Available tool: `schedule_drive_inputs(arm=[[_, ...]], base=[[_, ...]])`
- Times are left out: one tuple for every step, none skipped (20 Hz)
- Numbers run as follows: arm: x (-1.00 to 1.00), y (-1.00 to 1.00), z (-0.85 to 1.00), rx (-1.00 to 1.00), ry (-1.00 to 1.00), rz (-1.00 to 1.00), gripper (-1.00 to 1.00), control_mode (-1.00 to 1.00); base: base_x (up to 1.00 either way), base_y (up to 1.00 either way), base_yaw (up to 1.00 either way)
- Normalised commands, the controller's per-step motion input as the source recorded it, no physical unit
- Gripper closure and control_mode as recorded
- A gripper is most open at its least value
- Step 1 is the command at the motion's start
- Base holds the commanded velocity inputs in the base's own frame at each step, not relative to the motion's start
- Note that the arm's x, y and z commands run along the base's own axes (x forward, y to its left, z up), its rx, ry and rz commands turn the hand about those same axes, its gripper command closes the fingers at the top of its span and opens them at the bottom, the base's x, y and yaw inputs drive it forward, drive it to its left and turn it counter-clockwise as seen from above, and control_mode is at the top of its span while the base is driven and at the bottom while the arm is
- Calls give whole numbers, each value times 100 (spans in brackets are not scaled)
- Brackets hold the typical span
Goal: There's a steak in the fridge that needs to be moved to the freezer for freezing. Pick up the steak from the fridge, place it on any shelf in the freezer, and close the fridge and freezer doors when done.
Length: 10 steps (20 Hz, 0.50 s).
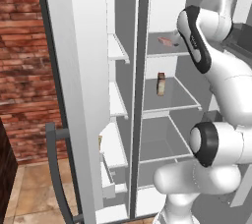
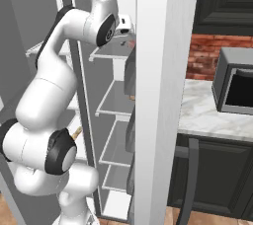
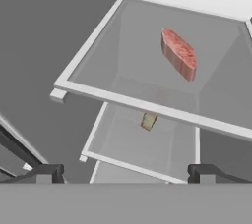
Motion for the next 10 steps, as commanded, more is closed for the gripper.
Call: schedule_drive_inputs(arm=[[44,-2,0,0,12,0,-100,-100],[44,-5,0,0,10,0,-100,-100],[46,-8,0,0,8,0,-100,-100],[46,-8,0,0,8,0,-100,-100],[46,-8,-2,0,7,0,-100,-100],[46,-11,-4,0,8,0,-100,-100],[44,-17,-2,0,7,0,-100,-100],[41,-27,-1,0,3,0,-100,-100],[39,-29,0,0,1,0,-100,-100],[39,-28,-5,0,0,0,-100,-100]], base=[[0,0,0],[0,0,0],[0,0,0],[0,0,0],[0,0,0],[0,0,0],[0,0,0],[0,0,0],[0,0,0],[0,0,0]])
